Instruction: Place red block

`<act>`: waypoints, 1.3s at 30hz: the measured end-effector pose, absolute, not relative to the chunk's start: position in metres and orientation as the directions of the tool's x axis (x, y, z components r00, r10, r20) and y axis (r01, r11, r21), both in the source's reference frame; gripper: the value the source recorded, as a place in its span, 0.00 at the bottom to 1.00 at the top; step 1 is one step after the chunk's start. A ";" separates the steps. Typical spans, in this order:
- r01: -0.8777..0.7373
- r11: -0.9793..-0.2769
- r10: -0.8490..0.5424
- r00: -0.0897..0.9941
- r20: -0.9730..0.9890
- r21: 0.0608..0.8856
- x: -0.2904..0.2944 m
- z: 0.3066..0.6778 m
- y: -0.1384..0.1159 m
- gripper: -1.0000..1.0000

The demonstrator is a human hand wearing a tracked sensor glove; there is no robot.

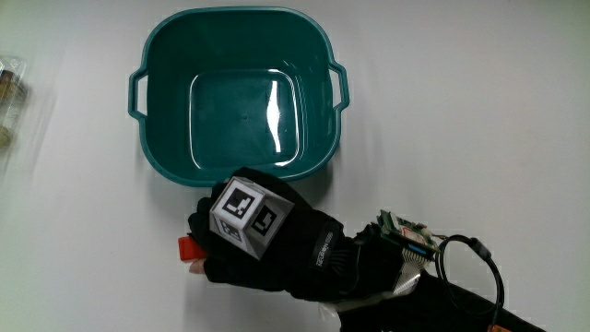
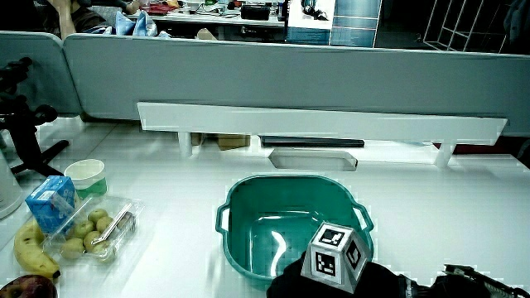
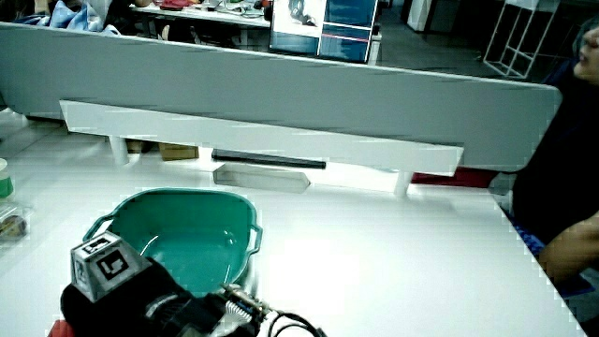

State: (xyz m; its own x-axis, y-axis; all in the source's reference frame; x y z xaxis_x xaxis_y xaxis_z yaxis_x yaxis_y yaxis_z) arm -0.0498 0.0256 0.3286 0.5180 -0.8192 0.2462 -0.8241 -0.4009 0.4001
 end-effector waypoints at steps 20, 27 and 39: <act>-0.822 -0.341 -0.828 0.493 0.267 0.457 -0.056 0.371 0.055 0.50; -0.812 -0.344 -0.817 0.506 0.276 0.471 -0.055 0.385 0.057 0.50; -0.812 -0.356 -0.809 0.516 0.282 0.462 -0.052 0.390 0.061 0.50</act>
State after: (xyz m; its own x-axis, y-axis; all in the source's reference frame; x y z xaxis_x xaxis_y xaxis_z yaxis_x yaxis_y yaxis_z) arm -0.0516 0.0612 0.3896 0.5155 -0.8091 0.2822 -0.8122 -0.3564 0.4619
